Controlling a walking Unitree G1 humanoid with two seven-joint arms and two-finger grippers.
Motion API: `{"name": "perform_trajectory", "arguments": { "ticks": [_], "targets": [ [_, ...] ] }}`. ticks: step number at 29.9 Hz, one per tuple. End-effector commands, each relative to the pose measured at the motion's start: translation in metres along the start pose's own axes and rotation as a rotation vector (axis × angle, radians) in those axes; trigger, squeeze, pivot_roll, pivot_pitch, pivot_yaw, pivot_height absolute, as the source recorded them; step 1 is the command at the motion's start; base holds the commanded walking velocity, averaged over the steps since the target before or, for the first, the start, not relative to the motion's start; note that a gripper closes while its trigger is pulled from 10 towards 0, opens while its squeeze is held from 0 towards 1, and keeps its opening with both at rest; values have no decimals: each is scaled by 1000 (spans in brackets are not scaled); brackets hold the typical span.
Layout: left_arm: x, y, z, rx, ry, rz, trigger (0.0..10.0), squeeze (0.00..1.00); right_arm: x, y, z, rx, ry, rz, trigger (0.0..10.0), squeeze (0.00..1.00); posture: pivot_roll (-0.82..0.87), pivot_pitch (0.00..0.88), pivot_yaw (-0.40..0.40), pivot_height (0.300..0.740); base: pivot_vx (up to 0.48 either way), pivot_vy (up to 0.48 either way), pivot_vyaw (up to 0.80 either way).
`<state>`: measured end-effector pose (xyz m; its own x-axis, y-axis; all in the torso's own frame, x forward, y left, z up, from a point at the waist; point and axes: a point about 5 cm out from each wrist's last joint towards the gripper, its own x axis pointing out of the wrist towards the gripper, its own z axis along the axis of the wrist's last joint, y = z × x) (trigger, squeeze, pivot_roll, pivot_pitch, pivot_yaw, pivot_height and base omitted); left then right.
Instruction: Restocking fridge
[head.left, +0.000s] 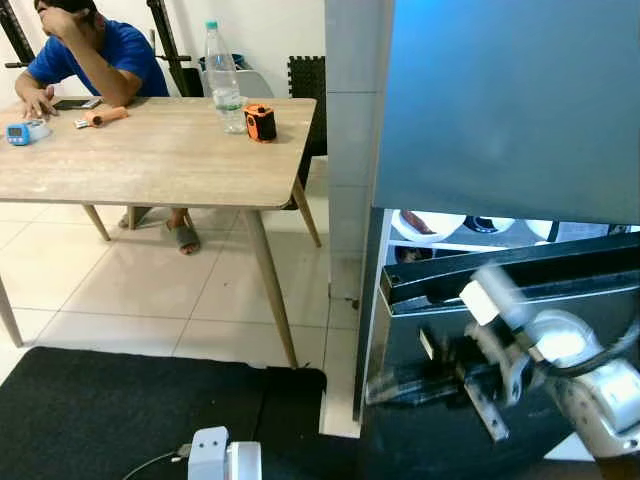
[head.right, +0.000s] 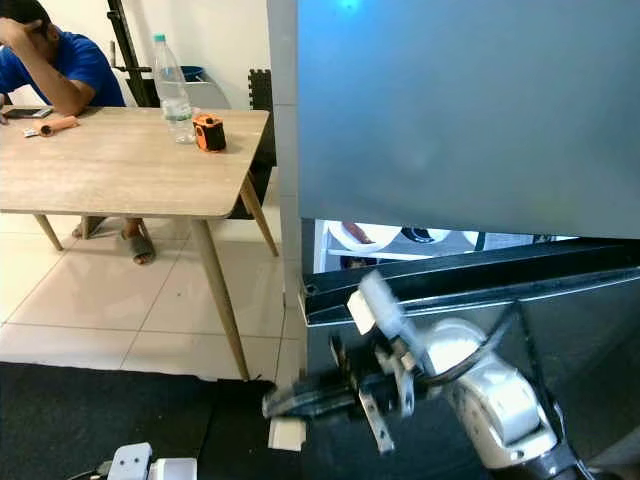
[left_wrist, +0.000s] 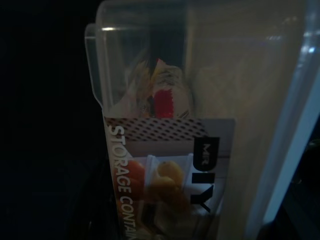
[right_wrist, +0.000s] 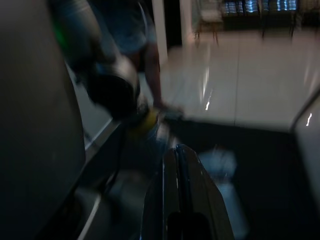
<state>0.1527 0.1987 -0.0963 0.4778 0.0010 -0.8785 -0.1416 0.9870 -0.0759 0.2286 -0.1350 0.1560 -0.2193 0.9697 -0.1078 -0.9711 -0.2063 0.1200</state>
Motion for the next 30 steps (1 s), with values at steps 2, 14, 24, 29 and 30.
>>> {"name": "perform_trajectory", "arguments": {
  "ticks": [2,14,24,29,30],
  "targets": [
    [0,2,3,2,-9,9,10000,0,-18,2,-51,189,109,-105,0,0,-65,0,6,740,0,0,0],
    [0,3,5,9,-10,11,10000,0,-57,40,-175,647,391,-446,10000,0,-71,0,13,740,0,0,0],
    [0,5,5,8,-11,26,10000,0,-66,73,-240,881,593,-907,10000,0,-69,0,15,740,0,0,0],
    [0,6,6,12,-15,39,10000,0,-65,87,-260,976,680,-1210,10000,0,-68,0,18,740,0,0,0],
    [0,7,6,12,-17,43,10000,0,-64,90,-263,990,694,-1237,10000,0,-68,0,18,740,0,0,0]
  ]
}}
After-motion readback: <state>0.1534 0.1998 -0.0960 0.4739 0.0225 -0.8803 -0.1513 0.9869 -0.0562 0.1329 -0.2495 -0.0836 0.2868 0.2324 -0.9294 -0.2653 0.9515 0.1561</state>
